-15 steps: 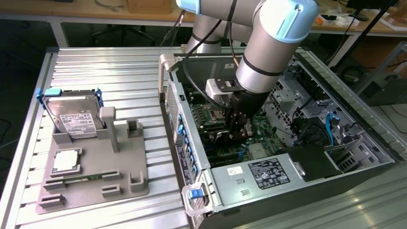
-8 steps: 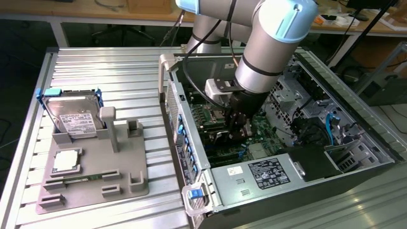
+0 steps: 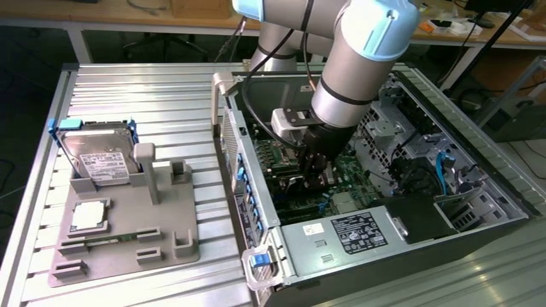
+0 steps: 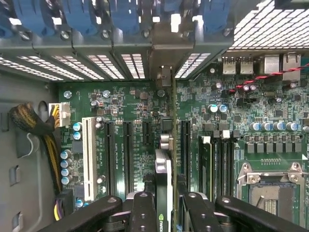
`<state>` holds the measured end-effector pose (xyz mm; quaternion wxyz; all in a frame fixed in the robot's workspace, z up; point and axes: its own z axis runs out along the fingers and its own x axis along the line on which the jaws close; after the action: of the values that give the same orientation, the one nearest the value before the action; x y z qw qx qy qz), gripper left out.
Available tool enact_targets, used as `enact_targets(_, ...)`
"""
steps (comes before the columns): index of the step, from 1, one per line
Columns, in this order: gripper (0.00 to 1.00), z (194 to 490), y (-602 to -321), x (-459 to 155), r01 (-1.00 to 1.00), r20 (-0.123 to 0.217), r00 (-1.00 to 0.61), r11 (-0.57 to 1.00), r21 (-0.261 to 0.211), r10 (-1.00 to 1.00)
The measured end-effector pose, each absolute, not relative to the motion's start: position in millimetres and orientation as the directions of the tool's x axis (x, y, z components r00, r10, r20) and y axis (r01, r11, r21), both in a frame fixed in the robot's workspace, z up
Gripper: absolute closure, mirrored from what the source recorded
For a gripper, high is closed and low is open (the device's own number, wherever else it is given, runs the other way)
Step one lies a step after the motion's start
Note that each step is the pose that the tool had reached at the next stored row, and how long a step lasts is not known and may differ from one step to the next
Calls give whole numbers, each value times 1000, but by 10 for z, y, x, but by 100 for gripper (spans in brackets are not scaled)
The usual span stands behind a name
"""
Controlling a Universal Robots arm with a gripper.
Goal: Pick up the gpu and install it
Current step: 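Insert the gpu into the slot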
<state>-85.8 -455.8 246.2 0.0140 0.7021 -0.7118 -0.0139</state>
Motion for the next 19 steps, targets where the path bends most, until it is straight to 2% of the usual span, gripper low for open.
enact_targets(10,73,2455,-4556,-858,-999,-1,-14,14,39,-1000)
enact_targets(11,72,2449,-4556,-858,-999,-2,-14,14,38,-1000)
enact_targets(12,66,2452,-4556,-858,-999,-1,-14,14,39,-1000)
enact_targets(13,66,2454,-4557,-858,-999,-1,-14,14,39,-1000)
enact_targets(14,60,2456,-4557,-859,-999,0,-14,14,39,-1000)
enact_targets(16,60,2461,-4558,-858,-999,0,-14,14,39,-1000)
enact_targets(17,53,2491,-4558,-858,-999,0,-14,14,39,-1000)
enact_targets(19,53,2574,-4557,-858,-999,0,-14,14,39,-1000)
